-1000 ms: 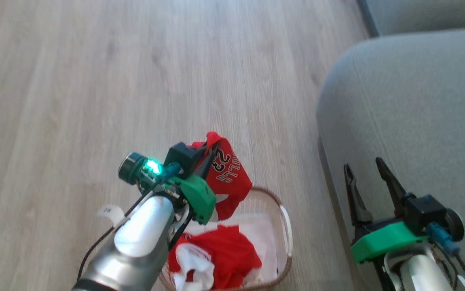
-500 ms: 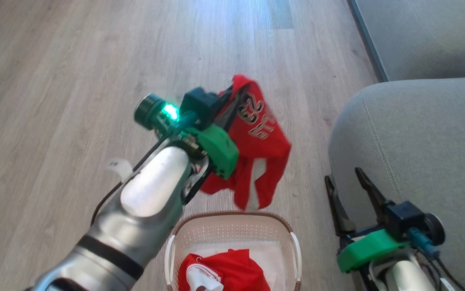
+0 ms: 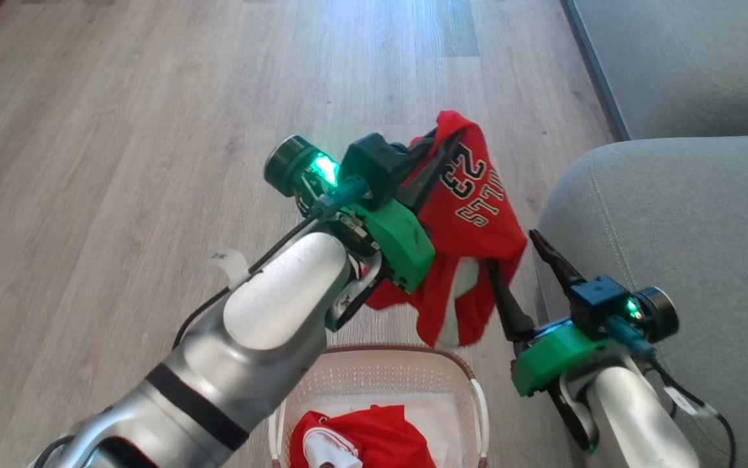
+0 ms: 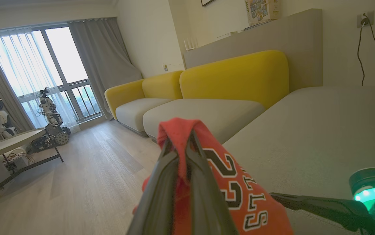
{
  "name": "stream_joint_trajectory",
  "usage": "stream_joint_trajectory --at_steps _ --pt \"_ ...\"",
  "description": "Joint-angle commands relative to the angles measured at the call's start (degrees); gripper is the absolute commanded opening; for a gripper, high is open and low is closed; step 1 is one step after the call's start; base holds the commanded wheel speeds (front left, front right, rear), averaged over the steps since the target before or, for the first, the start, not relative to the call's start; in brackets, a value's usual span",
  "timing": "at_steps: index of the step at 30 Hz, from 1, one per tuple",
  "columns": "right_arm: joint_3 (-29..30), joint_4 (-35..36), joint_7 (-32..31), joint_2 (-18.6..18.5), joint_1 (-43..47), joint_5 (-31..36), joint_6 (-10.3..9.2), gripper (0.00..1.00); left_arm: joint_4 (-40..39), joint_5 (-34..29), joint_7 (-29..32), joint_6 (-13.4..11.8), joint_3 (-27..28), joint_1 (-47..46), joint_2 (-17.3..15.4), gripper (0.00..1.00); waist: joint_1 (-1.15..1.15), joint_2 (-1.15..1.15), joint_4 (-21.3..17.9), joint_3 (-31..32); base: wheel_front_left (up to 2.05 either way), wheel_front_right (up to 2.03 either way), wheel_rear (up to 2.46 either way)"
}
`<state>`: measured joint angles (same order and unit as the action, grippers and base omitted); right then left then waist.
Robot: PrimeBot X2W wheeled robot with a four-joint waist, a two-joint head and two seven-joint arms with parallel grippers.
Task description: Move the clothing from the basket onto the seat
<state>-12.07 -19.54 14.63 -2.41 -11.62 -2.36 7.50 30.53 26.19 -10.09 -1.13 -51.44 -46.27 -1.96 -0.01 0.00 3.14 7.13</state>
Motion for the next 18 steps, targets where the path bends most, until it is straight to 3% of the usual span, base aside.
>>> stream_joint_trajectory --at_steps 1,6,7,8,9,10,17,18 --pt "-1.98 0.4 0.37 -0.46 -3.87 0.84 -0.01 1.0 -2.19 0.72 -0.2 -0.76 1.17 -4.47 -0.92 0.0 0.01 0.0 0.23 0.09 0.0 0.0 0.0" --pt "-5.21 -3.57 0.37 -0.46 -6.47 0.01 -0.01 1.0 -3.18 2.45 -0.58 -1.43 -0.87 -4.27 -0.92 0.0 0.01 0.0 0.98 0.29 0.0 0.0 0.0" --pt "-5.73 -4.28 0.37 -0.46 -6.85 -0.39 -0.01 0.8 -3.24 2.79 -0.66 -1.57 -1.15 -4.17 -0.92 0.0 0.01 0.0 1.16 0.3 0.0 0.0 0.0" --pt "-6.04 -4.85 0.37 -0.46 -7.19 -0.71 -0.01 0.46 -3.17 3.11 -0.68 -1.71 -1.36 -4.04 -0.92 0.0 0.01 0.0 1.31 0.3 0.0 0.0 0.0" --pt "-6.14 -5.25 0.37 -0.46 -7.47 -0.89 -0.01 0.3 -3.04 3.48 -0.71 -1.87 -1.44 -3.9 -0.92 0.0 0.01 0.0 1.44 0.25 0.0 0.0 0.0" --pt "-6.18 -5.5 0.37 -0.46 -7.65 -1.0 -0.01 0.01 -2.77 3.74 -0.75 -2.06 -1.46 -3.81 -0.92 0.0 0.01 0.0 1.56 0.2 0.0 0.0 0.0" --pt "-5.98 -5.47 0.37 -0.46 -8.05 -1.37 -0.01 0.0 0.14 4.88 -1.76 -2.52 -0.98 -2.83 -0.92 0.0 0.01 0.0 1.44 -0.28 0.0 0.0 0.0" --pt "-5.84 -5.32 0.37 -0.46 -8.12 -1.26 -0.01 0.0 0.53 5.05 -2.01 -2.54 -0.86 -2.57 -0.92 0.34 0.01 0.0 1.3 -0.33 0.0 0.0 0.0"
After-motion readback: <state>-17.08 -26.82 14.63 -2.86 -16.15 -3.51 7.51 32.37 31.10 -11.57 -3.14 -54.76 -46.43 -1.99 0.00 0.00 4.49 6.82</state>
